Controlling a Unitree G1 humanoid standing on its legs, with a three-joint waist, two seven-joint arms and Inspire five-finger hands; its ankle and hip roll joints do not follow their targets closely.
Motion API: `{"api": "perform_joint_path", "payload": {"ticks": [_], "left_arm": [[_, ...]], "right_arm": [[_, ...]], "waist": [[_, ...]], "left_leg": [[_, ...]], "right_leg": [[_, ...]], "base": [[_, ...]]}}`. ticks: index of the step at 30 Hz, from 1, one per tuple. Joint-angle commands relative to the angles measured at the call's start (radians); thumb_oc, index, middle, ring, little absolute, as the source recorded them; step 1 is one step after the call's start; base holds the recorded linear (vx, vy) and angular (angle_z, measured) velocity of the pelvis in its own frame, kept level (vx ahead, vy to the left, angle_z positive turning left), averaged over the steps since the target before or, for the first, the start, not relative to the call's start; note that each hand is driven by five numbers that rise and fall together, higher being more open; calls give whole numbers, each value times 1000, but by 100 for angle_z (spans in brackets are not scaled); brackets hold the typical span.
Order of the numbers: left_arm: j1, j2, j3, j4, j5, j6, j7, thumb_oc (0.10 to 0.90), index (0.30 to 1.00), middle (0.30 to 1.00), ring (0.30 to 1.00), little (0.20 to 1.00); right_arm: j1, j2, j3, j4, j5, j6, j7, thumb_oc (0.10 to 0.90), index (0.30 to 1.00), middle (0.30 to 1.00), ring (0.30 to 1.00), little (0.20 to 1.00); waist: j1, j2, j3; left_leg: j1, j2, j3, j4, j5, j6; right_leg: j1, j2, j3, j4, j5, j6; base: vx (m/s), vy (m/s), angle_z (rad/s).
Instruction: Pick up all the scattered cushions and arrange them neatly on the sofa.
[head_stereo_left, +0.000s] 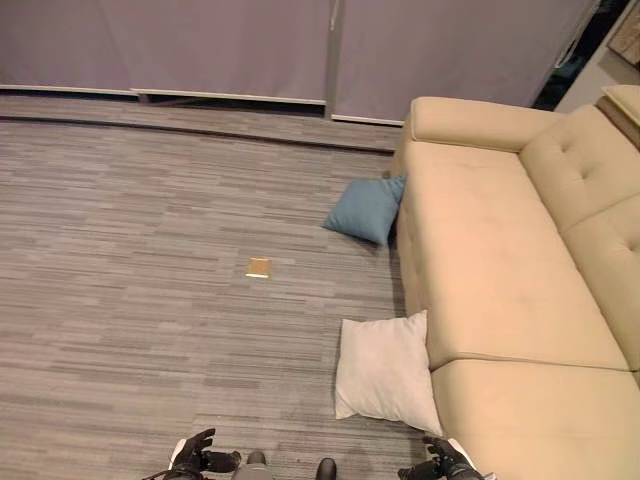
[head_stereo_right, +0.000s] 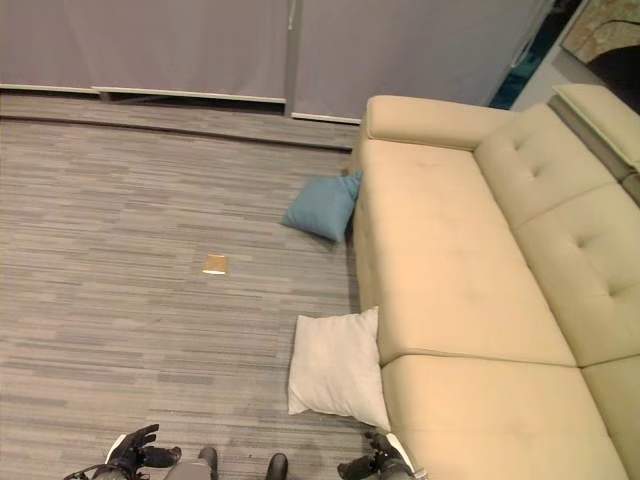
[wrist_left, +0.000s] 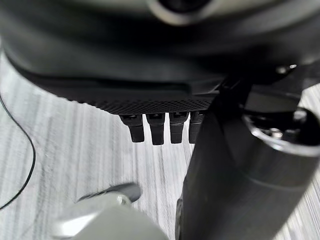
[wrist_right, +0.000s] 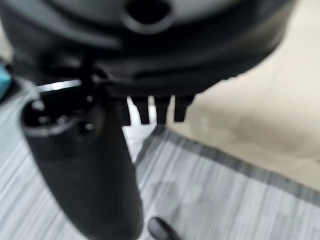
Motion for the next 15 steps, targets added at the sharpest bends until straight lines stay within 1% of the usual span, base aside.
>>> {"api": "perform_joint_path", "payload": {"ticks": [1,3,6,7,8,9,10,11,12,13,14,15], "left_arm": [[21,-1,-40,12,5,-25,1,800,900,900,900,900],[26,-6,-37,26,12,-21,-2,800,900,900,900,900],[33,-3,-38,35,35,-14,-7,800,900,900,900,900],[34,-2,-41,35,43,-14,-8,800,900,900,900,900],[32,3,-42,34,51,-13,-7,800,900,900,900,900],[32,3,-43,34,51,-13,-7,800,900,900,900,900],[31,7,-42,31,53,-14,-5,800,900,900,900,900],[22,18,-40,23,49,-11,-5,800,900,900,900,900],[22,18,-40,23,49,-11,-5,800,900,900,900,900],[15,25,-39,17,45,-13,-1,800,900,900,900,900],[9,30,-37,12,38,-15,1,800,900,900,900,900],[5,39,-33,16,35,-15,5,800,900,900,900,900]], "right_arm": [[-24,-33,-5,-8,7,-24,-34,800,900,900,900,900],[-23,-30,-6,-9,2,-27,-33,800,900,900,900,900],[-22,-24,3,-8,-17,-24,-29,800,900,900,900,900],[-23,-22,7,-12,-20,-26,-27,800,900,900,900,900],[-24,-17,10,-21,-21,-26,-22,800,900,900,900,900],[-24,-17,10,-21,-21,-26,-22,800,900,900,900,900],[-26,-13,11,-25,-21,-25,-20,800,900,900,900,900],[-32,-10,15,-35,-24,-23,-16,800,900,900,900,900],[-32,-10,15,-35,-24,-23,-16,800,900,900,900,900],[-41,-8,22,-40,-27,-23,-15,800,900,900,900,900],[-48,-7,24,-48,-29,-23,-15,800,900,900,900,900],[-58,-7,32,-59,-45,-25,-18,800,900,900,900,900]], "waist": [[55,8,4],[55,14,-9],[55,16,-26],[56,17,-29],[55,18,-34],[56,18,-34],[56,20,-33],[48,25,-29],[48,25,-29],[43,30,-21],[40,38,-13],[42,52,-11]], "left_leg": [[-20,-54,-62,46,7,35],[11,-58,-76,19,-6,41],[41,-70,-79,25,-24,60],[53,-73,-70,25,-33,68],[69,-81,-60,23,-50,88],[69,-81,-59,23,-50,88],[76,-86,-54,23,-55,97],[94,-88,-48,11,-61,114],[93,-88,-47,10,-61,114],[98,-85,-40,6,-60,123],[103,-81,-34,1,-60,129],[137,-72,-11,-20,-77,135]], "right_leg": [[-6,-37,53,94,-84,120],[2,-38,68,100,-93,125],[2,-55,90,135,-100,135],[0,-61,97,152,-101,140],[-10,-73,110,190,-96,155],[-10,-73,111,190,-97,156],[-22,-77,117,220,-89,164],[-70,-84,127,312,-52,182],[-71,-84,128,313,-53,183],[-110,-88,127,368,-25,197],[-139,-96,113,412,-8,204],[-171,-139,11,421,-18,199]], "base": [[141,117,-37],[186,155,-58],[165,183,-65],[183,257,-34],[142,208,-30],[107,196,-34],[74,168,-38],[74,167,-51],[55,158,-43],[6,105,-32],[75,217,-13],[70,165,-22]]}}
